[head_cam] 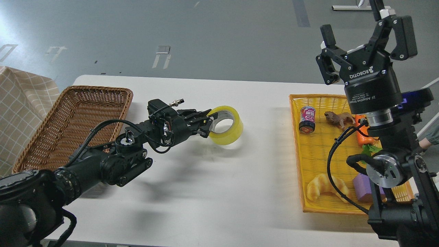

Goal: Place and transfer tape with both arms

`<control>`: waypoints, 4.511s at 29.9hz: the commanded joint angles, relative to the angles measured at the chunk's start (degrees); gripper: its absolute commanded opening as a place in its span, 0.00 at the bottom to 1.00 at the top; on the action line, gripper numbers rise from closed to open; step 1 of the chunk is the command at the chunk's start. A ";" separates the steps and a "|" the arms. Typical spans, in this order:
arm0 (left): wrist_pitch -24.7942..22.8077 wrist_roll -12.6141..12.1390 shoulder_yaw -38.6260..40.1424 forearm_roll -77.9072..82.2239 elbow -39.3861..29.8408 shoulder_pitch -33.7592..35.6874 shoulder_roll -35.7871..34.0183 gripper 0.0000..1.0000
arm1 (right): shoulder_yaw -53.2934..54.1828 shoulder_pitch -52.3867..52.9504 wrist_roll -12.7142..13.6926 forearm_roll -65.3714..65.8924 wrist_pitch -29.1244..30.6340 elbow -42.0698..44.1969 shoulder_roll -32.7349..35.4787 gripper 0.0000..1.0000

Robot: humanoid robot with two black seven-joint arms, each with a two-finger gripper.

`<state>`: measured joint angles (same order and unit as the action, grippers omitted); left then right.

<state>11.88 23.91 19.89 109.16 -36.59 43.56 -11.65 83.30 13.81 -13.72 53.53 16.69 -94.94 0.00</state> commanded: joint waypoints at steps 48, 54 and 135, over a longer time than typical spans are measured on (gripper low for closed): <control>2.80 4.09 -0.99 -0.97 -3.75 -1.90 -40.12 0.02 | -0.68 1.04 -0.35 -0.18 0.18 3.00 0.00 0.96; 2.80 4.09 -0.99 -1.94 -2.87 -4.45 -40.47 0.03 | -0.68 0.95 -0.35 -0.18 0.18 3.27 0.00 0.96; -24.70 4.09 0.74 -84.27 -4.43 11.19 -21.83 0.98 | 1.69 -1.68 0.45 -0.26 -0.35 1.69 0.00 1.00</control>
<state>-9.68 28.00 15.61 29.84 -36.36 54.86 -32.19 84.55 12.30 -13.26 53.38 16.44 -92.61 0.00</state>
